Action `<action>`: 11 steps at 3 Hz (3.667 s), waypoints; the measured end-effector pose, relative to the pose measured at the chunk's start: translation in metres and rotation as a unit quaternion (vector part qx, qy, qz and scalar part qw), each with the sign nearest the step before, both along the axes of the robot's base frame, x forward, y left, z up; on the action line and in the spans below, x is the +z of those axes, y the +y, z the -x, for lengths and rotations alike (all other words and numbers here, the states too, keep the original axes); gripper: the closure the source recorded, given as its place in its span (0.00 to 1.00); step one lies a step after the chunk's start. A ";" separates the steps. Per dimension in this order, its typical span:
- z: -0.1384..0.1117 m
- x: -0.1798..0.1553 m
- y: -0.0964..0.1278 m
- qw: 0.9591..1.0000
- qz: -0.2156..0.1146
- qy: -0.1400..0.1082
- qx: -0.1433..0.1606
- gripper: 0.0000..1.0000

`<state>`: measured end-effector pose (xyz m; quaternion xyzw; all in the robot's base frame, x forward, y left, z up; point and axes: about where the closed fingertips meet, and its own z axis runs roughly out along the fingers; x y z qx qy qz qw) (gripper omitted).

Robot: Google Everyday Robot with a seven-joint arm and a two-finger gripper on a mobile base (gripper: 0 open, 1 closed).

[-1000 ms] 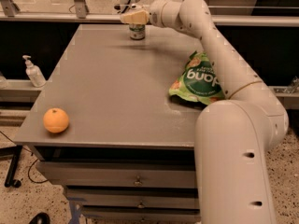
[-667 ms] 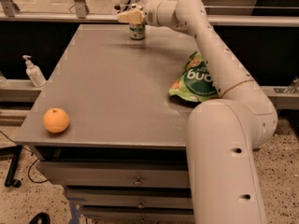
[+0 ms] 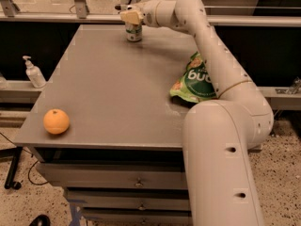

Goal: Knock 7up can over

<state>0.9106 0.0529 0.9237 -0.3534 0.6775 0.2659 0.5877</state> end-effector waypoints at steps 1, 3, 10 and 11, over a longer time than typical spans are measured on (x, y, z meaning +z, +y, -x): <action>0.019 0.012 -0.011 1.000 -0.003 0.007 0.021 0.88; 0.086 0.054 -0.039 0.993 0.040 0.003 0.113 1.00; 0.255 -0.052 -0.003 0.710 0.508 -0.083 0.480 1.00; 0.272 -0.065 -0.004 0.692 0.513 -0.083 0.502 1.00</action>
Offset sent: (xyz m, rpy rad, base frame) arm -0.1013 -0.0708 0.0669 -0.0538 0.0639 0.2606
